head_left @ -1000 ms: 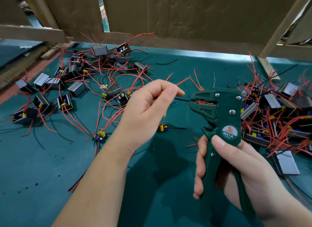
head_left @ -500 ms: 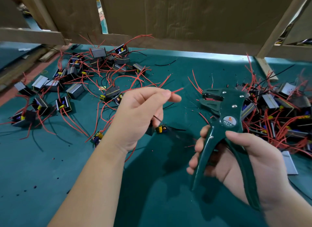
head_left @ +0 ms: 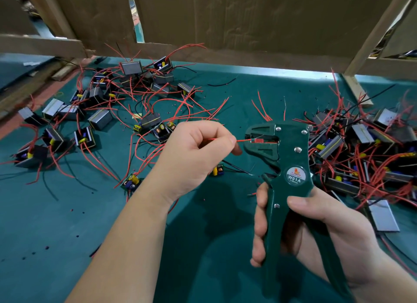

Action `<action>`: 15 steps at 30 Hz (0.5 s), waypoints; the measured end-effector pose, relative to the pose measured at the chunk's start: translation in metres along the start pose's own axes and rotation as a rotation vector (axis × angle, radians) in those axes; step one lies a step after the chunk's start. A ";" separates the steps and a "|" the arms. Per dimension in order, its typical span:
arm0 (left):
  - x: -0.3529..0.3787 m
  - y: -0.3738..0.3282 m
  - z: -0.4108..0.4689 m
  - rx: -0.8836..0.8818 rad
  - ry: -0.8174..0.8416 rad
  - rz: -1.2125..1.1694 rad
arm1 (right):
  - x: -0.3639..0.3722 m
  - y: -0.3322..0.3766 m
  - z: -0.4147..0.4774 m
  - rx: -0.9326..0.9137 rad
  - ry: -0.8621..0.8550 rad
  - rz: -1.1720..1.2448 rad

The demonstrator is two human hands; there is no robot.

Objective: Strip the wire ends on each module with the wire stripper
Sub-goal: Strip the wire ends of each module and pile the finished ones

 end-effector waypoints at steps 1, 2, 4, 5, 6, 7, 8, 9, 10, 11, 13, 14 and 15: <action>0.000 0.000 0.000 0.000 -0.007 0.011 | -0.008 -0.008 0.005 0.025 -0.046 0.009; 0.000 0.000 0.001 -0.001 -0.013 0.025 | -0.011 -0.012 0.005 0.026 0.001 -0.012; -0.001 0.001 0.001 -0.008 -0.026 0.042 | -0.003 -0.015 0.001 0.001 0.220 0.089; -0.001 0.001 0.001 -0.011 -0.031 0.045 | 0.005 -0.016 -0.003 0.012 0.280 0.146; -0.001 0.000 0.001 -0.012 -0.036 0.047 | 0.006 -0.017 -0.007 0.023 0.329 0.155; -0.001 0.000 0.001 -0.012 -0.039 0.050 | 0.003 -0.019 -0.009 0.064 0.374 0.174; -0.001 -0.001 0.001 -0.013 -0.041 0.052 | 0.002 -0.020 -0.009 0.054 0.366 0.157; -0.001 -0.001 0.001 -0.014 -0.043 0.056 | 0.002 -0.021 -0.010 0.048 0.354 0.123; 0.000 -0.001 0.001 -0.014 -0.043 0.061 | 0.001 -0.020 -0.011 0.040 0.377 0.121; 0.000 -0.001 0.001 -0.014 -0.042 0.065 | 0.001 -0.020 -0.010 0.043 0.370 0.113; 0.000 -0.001 0.001 -0.014 -0.035 0.065 | 0.001 -0.020 -0.010 0.052 0.364 0.121; 0.000 -0.001 0.001 -0.014 -0.031 0.066 | 0.001 -0.020 -0.009 0.051 0.370 0.130; 0.000 -0.001 0.001 -0.013 -0.028 0.071 | 0.001 -0.018 -0.009 0.050 0.377 0.143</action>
Point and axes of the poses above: each hand's wrist, its own z-axis towards the middle knuckle, its own x-axis out of the palm, y = z × x, the point moved 3 cm from there along z, towards the middle knuckle, and after that the axes turned 4 degrees about x, right-handed, at the moved point
